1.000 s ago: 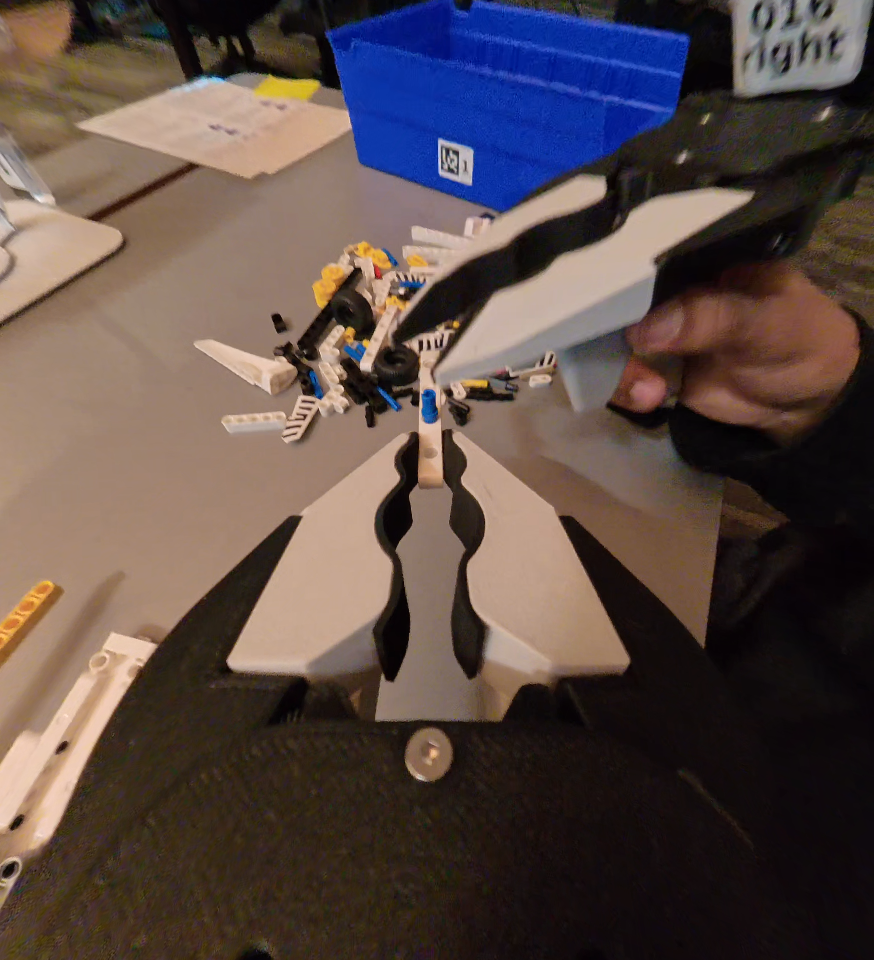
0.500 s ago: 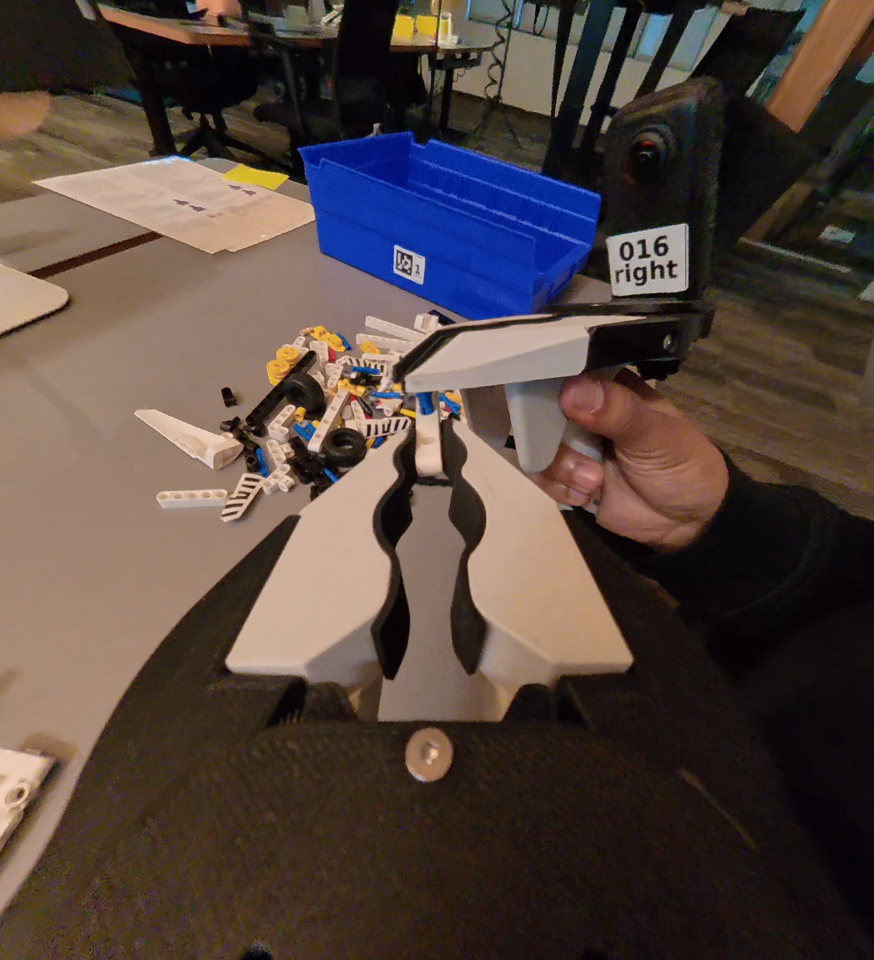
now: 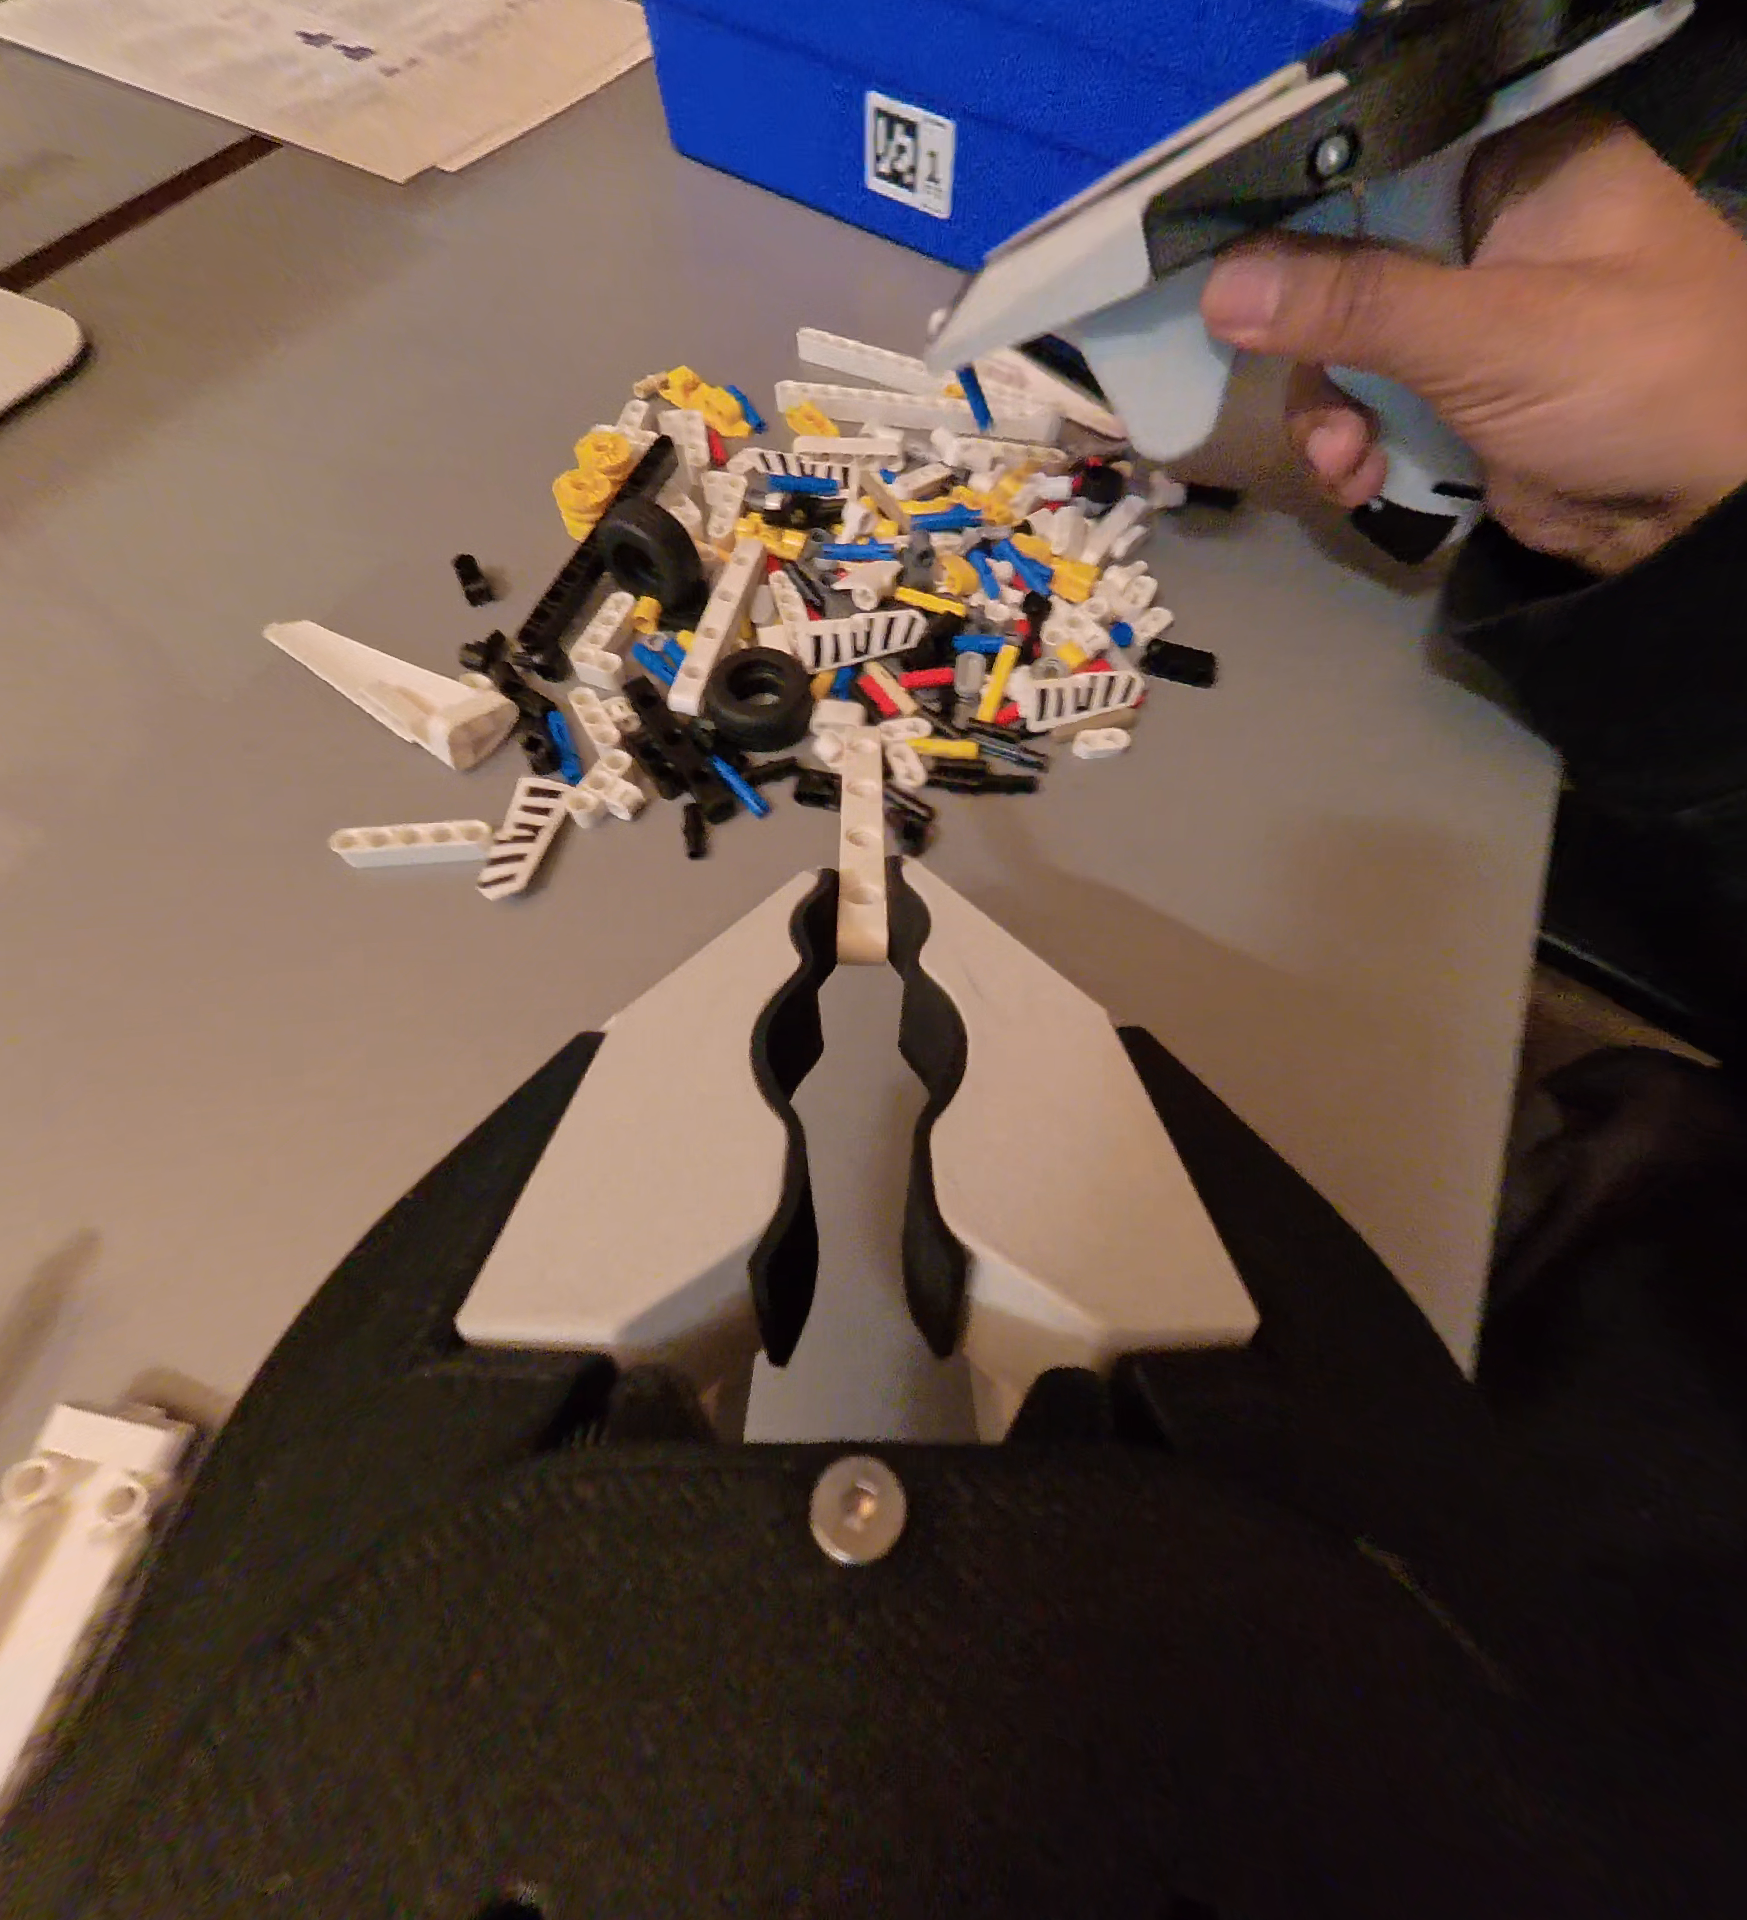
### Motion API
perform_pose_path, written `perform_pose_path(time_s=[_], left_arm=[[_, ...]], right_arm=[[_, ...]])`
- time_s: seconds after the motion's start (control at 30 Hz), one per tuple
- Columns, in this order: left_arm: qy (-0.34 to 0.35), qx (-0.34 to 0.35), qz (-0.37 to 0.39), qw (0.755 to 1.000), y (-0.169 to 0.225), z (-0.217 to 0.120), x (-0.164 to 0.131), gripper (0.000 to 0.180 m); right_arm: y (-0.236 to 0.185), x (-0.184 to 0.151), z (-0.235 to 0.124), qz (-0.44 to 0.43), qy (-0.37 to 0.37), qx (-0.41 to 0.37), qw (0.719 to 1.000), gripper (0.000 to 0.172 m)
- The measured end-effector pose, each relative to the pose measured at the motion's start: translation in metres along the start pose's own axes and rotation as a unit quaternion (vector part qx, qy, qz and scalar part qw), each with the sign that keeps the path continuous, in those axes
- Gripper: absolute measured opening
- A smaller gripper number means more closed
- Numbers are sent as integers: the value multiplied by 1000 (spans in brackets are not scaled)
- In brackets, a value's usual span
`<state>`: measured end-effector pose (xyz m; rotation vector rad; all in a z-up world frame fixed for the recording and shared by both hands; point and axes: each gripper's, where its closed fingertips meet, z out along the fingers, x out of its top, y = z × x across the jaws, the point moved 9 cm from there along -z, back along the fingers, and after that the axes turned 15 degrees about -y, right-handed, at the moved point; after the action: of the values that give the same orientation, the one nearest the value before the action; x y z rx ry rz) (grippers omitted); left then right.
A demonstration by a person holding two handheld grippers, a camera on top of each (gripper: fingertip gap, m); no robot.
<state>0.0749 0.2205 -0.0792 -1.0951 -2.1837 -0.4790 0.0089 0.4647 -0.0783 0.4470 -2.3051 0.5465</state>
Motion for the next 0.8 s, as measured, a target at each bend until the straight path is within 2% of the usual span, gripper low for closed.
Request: perform_pose_path(time_s=[0.07, 0.13, 0.27, 0.43, 0.53, 0.63, 0.67, 0.7, 0.73, 0.8], left_arm=[[-3, 26, 3, 1000, -7, 4, 4, 8], [-4, 32, 0, 999, -13, 8, 7, 8], [-11, 57, -15, 998, -28, 12, 11, 7], [-22, 88, -36, 995, -48, 21, 23, 7], [-25, 79, -31, 996, -54, 36, 39, 7], [-16, 84, -26, 996, -60, 58, 63, 9], [-22, 103, -28, 994, -64, 62, 69, 21], [-34, 116, -29, 992, -65, 64, 73, 43], [-40, 120, -25, 992, -64, 62, 73, 57], [-23, 133, -3, 991, -59, 48, 67, 59]], right_arm=[[8, -4, 8, 16, -24, -12, 1000, 12], [10, -5, 10, 22, -10, -9, 1000, 26], [5, 5, -11, -11, 106, -25, 994, 33], [-4, -1, -27, -64, 233, -47, 969, 31], [-6, -8, -22, -73, 238, -52, 967, 28], [-9, -8, -15, -70, 215, -21, 974, 29], [-11, -8, -15, -73, 214, -21, 974, 30], [-12, -8, -15, -78, 215, -24, 973, 30], [-13, -8, -15, -85, 218, -25, 972, 29], [-14, -9, -16, -94, 219, -32, 971, 30]])
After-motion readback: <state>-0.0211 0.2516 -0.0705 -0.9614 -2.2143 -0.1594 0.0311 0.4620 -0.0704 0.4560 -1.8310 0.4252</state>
